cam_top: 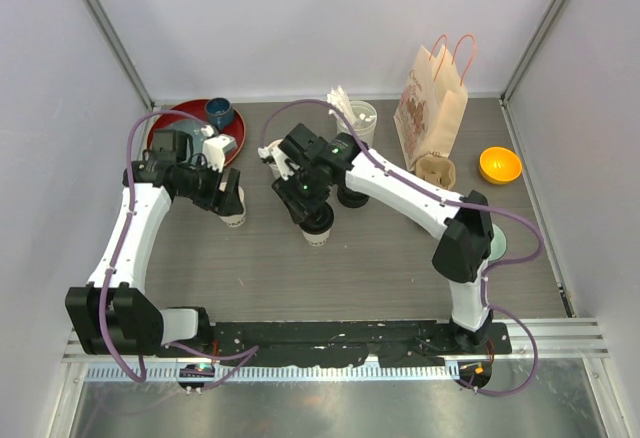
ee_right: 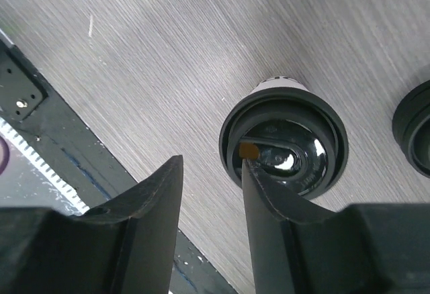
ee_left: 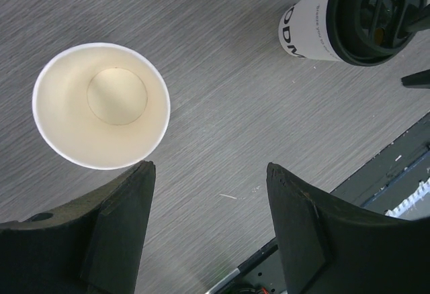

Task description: Pack the takeout coffee

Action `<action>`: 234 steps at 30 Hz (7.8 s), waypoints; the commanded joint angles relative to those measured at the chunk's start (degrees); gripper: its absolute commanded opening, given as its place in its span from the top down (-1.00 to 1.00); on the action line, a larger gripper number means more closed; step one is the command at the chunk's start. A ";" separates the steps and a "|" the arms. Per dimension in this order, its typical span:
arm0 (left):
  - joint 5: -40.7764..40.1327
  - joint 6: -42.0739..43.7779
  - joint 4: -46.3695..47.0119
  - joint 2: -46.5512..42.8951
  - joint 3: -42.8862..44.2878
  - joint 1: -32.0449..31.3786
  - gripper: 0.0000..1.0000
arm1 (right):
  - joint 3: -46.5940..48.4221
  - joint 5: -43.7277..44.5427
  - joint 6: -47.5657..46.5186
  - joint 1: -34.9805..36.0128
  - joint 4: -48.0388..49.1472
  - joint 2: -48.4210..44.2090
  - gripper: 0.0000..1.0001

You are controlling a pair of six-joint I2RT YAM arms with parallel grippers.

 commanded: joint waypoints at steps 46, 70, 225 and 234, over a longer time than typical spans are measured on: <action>-3.04 -23.50 18.72 13.98 5.32 -27.02 0.17 | -35.42 2.46 14.61 -9.60 31.80 -21.59 0.32; -1.81 -26.05 21.27 15.91 0.31 -27.81 0.38 | -41.31 0.71 17.07 -9.25 36.10 -19.39 0.57; -4.36 -3.46 3.17 8.79 8.74 9.54 -0.29 | -26.37 -20.30 -88.31 -28.15 15.27 -5.59 0.13; -3.83 -3.63 3.17 9.49 8.48 9.54 -0.29 | -26.02 -19.24 -87.78 -27.62 15.98 -4.18 0.32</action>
